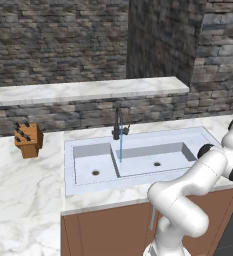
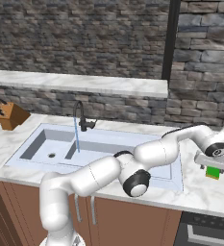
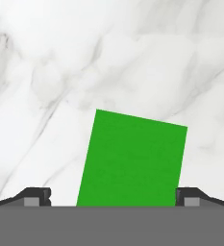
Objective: Soak the sponge with water for a few seconds and then drop it inside the sink.
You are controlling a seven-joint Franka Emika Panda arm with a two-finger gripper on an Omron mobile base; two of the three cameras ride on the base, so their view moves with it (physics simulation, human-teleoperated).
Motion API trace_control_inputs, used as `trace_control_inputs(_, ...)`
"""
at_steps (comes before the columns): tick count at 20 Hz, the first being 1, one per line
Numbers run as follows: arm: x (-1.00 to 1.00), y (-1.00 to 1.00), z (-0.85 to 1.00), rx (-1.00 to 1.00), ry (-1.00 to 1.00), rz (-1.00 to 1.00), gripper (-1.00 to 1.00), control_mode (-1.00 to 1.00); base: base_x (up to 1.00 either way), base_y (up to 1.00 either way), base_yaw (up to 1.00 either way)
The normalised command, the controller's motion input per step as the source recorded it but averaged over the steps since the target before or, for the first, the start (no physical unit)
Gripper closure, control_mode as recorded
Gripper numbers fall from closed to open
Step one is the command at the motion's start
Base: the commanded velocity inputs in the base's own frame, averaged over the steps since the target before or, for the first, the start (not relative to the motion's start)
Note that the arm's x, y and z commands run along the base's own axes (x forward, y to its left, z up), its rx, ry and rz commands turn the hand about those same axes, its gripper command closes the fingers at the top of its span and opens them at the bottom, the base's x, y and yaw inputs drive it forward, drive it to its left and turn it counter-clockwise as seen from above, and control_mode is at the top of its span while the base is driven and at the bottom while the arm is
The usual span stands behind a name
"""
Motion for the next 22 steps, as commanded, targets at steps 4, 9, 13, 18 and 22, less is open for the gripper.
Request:
trace_control_inputs(4, 0.00, -0.08, -0.19, 0.08, 0.04, 0.00, -1.00, -1.00, 0.00, 0.00, 0.00)
trace_control_inputs(9, 0.00, -0.10, -0.12, 0.08, 0.03, 0.00, -1.00, -1.00, 0.00, 0.00, 0.00)
trace_control_inputs(13, 0.00, -0.11, -0.31, 0.04, 0.00, 0.00, -1.00, -1.00, 0.00, 0.00, 0.00)
trace_control_inputs(18, 0.00, -0.22, -0.31, 0.06, 0.01, 0.00, -1.00, -1.00, 0.00, 0.00, 0.00)
trace_control_inputs(22, 0.00, -0.20, -0.15, 0.08, 0.05, 0.00, -1.00, -1.00, 0.00, 0.00, 0.00)
